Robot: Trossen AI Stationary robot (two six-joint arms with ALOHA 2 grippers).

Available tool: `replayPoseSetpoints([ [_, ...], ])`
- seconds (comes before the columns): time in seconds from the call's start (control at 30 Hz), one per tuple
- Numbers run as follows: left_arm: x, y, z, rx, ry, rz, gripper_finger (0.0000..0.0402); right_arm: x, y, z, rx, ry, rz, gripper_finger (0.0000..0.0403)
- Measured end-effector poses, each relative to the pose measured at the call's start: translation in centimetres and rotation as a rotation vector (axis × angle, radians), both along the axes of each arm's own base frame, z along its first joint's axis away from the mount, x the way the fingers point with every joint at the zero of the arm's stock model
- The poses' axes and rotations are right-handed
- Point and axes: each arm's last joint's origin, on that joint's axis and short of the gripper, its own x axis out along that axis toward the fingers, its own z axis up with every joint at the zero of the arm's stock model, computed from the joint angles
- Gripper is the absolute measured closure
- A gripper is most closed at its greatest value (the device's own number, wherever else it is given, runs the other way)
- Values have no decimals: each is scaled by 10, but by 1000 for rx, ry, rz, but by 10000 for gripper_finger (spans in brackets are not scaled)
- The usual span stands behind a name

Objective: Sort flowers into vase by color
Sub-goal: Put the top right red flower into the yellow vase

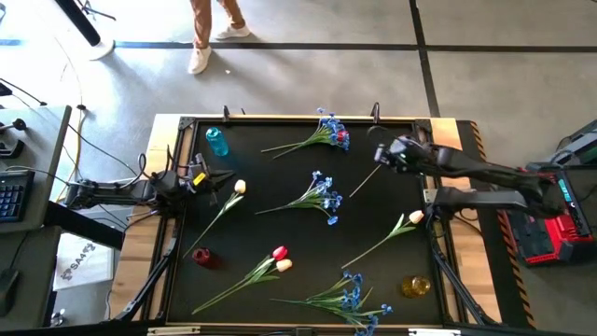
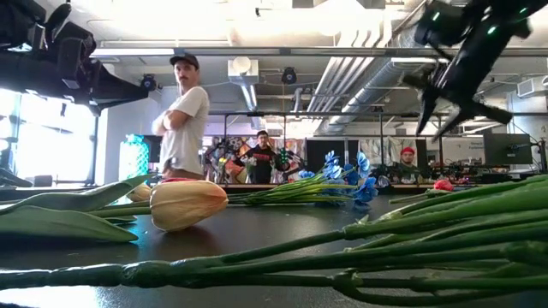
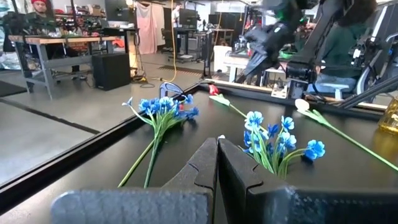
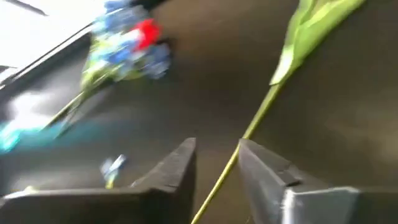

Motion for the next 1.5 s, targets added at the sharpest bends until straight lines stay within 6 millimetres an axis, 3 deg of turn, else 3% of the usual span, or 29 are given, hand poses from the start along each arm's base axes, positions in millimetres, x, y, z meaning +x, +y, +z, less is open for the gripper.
replayPoseSetpoints([
  [0.1, 0, 0, 0, 1, 1, 0, 401, 2, -15, -13, 81, 47, -94, 237],
  [0.23, 0, 0, 0, 2, 2, 0, 401, 2, -31, -27, 189, 81, -140, 222],
  [0.7, 0, 0, 0, 33, 16, 0, 401, 7, -70, -59, 325, 47, -190, 303],
  [1.23, 0, 0, 0, 38, 18, -1, 401, 10, -87, -82, 406, 59, -197, 312],
  [1.5, 0, 0, 0, 32, 15, -1, 401, 8, -86, -85, 419, 91, -174, 378],
])
